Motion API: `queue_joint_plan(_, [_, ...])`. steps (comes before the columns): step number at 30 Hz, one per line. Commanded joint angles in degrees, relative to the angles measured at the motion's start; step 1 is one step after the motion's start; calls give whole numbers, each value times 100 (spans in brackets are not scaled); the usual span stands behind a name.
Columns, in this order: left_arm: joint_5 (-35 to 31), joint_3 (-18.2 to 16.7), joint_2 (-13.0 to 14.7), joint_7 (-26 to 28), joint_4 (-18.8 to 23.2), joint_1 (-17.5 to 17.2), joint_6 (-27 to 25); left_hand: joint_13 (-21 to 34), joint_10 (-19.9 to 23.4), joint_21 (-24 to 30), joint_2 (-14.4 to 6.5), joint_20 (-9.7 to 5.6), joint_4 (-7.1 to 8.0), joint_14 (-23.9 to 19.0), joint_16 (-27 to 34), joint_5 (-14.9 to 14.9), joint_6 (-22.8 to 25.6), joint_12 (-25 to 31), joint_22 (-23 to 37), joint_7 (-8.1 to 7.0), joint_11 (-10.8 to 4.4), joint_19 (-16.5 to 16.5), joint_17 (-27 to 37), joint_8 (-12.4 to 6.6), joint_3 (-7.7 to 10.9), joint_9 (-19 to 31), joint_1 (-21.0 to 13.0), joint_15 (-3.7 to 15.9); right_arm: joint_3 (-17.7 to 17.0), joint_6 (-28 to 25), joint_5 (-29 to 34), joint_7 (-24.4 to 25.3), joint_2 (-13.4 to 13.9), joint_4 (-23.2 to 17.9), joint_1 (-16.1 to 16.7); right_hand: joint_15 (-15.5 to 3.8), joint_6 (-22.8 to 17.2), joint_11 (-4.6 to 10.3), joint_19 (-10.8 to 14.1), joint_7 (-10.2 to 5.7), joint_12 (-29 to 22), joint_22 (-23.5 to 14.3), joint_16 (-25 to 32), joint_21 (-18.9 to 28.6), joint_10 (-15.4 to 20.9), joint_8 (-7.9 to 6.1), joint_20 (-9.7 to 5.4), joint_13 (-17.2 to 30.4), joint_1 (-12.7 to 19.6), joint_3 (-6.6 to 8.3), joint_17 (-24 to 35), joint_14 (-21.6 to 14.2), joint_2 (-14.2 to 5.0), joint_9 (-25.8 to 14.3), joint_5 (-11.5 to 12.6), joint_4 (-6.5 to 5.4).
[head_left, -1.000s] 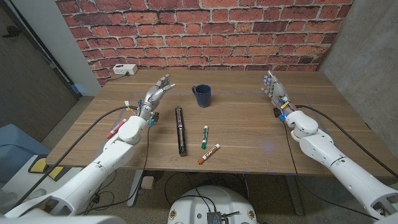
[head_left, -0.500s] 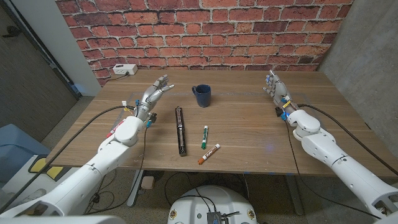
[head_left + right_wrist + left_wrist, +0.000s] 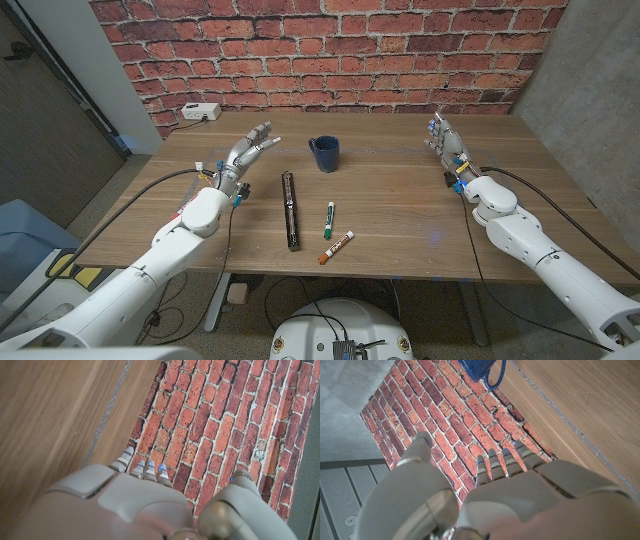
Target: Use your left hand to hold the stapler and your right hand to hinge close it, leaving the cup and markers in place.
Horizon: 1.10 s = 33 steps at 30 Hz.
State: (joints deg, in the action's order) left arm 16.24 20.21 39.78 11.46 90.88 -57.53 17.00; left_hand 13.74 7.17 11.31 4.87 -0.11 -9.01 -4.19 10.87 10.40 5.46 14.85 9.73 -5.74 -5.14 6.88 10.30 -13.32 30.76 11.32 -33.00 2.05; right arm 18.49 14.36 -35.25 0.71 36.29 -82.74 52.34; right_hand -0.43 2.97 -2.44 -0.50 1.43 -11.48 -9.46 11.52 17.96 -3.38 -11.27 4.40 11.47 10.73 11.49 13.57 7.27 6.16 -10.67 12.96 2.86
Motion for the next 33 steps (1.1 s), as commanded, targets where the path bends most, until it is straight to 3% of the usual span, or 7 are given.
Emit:
queue_joint_plan(1, [-220,-58,326,40,396,-153,-381,24,81,4,-135,-51,-49,-30,22,30,97,41,16,-43,-92,88,4,-44,94,18,-232,371,-3,31,14,-23,12,-1,-2,-13,-38,3,53,-12,-42,-23,30,-45,41,-21,16,3,67,-13,-6,-26,-2,-19,6,36])
queue_joint_plan(14, [-368,-116,509,76,602,-219,-581,31,105,-9,-149,-33,-96,-37,15,15,106,48,13,-25,-120,103,-2,-41,106,26,-415,367,-13,28,31,24,6,7,-4,-25,-43,16,65,-13,-34,-24,32,-79,27,-18,19,3,78,-21,-24,-31,-8,-20,0,48])
queue_joint_plan(18, [-50,-166,457,-154,535,-209,-425,44,69,-7,-316,21,-114,-30,11,7,76,35,12,26,-80,143,-2,-28,192,40,-704,312,-14,21,32,34,6,12,-3,-19,-45,13,68,-16,-34,-24,33,-87,30,-18,17,3,80,-23,-28,-33,-9,-20,-1,50])
queue_joint_plan(27, [-523,-118,766,12,985,-206,-1055,63,12,-12,-398,76,-114,-3,-1,11,46,18,13,69,-26,178,-5,-22,198,61,-1003,254,-25,40,17,32,-9,52,-7,-13,-47,12,76,-16,-34,-25,34,-108,33,-17,21,2,80,-32,-37,-35,-9,-20,-5,55])
queue_joint_plan(33, [-697,-138,801,192,1140,-294,-1148,77,66,-14,-366,6,-86,-24,7,11,126,43,14,-5,-105,195,-5,-53,122,77,-1060,348,-51,33,-2,43,9,42,17,-17,-46,17,82,-18,-34,-25,34,-125,34,-15,18,2,78,-38,-44,-33,-14,-20,-8,57])
